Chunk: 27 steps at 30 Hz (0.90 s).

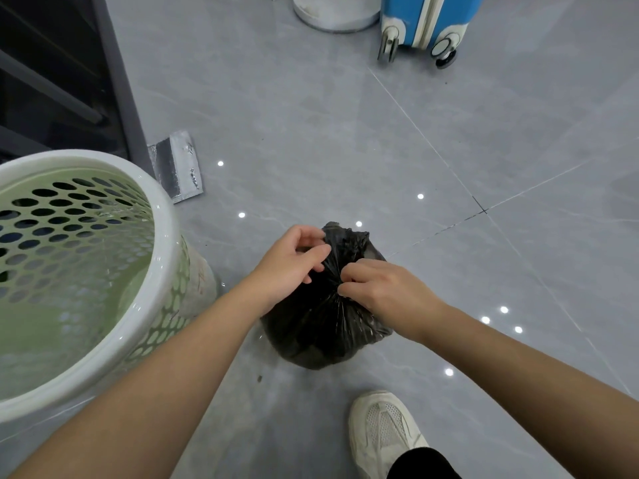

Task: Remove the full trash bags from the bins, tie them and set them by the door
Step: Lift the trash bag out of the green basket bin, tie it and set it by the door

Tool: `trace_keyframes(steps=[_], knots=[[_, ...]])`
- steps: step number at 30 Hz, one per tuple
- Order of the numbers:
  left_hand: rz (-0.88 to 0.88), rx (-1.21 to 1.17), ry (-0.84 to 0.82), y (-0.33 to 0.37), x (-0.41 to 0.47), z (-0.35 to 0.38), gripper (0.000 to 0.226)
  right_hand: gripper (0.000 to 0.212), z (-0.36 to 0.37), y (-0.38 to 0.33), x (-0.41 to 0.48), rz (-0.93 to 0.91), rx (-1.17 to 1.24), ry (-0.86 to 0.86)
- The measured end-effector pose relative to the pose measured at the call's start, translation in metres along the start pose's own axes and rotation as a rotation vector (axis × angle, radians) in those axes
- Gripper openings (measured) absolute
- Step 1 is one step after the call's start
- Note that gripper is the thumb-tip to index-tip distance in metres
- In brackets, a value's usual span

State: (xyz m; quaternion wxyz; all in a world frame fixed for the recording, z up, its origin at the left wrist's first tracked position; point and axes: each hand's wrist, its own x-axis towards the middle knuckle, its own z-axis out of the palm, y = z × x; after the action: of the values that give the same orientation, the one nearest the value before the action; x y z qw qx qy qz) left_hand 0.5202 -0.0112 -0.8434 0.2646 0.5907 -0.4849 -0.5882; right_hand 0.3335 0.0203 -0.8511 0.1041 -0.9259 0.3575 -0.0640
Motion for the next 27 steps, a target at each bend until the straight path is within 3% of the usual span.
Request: trace_keyframes(steps=[7, 10, 14, 17, 21, 27], knots=[[-0.142, -0.001, -0.238, 0.005, 0.011, 0.003, 0.04, 0.035, 0.0, 0.001, 0.002, -0.1, -0.025, -0.055], [-0.147, 0.011, -0.275, 0.002, 0.014, 0.008, 0.038, 0.027, 0.002, 0.001, 0.003, -0.118, -0.022, -0.089], [-0.091, 0.056, -0.307, -0.009, 0.02, 0.011, 0.023, 0.033, 0.003, 0.0, 0.006, -0.148, 0.009, -0.107], [-0.099, -0.005, -0.309, -0.017, 0.023, 0.01, 0.019, 0.033, 0.003, 0.004, 0.007, -0.164, 0.007, -0.082], [-0.111, -0.144, -0.215, -0.024, 0.025, 0.013, 0.019, 0.019, 0.004, 0.009, 0.008, -0.118, 0.066, -0.065], [-0.112, -0.281, -0.131, -0.032, 0.018, 0.015, 0.037, 0.016, 0.011, 0.011, 0.005, 0.092, 0.471, 0.105]])
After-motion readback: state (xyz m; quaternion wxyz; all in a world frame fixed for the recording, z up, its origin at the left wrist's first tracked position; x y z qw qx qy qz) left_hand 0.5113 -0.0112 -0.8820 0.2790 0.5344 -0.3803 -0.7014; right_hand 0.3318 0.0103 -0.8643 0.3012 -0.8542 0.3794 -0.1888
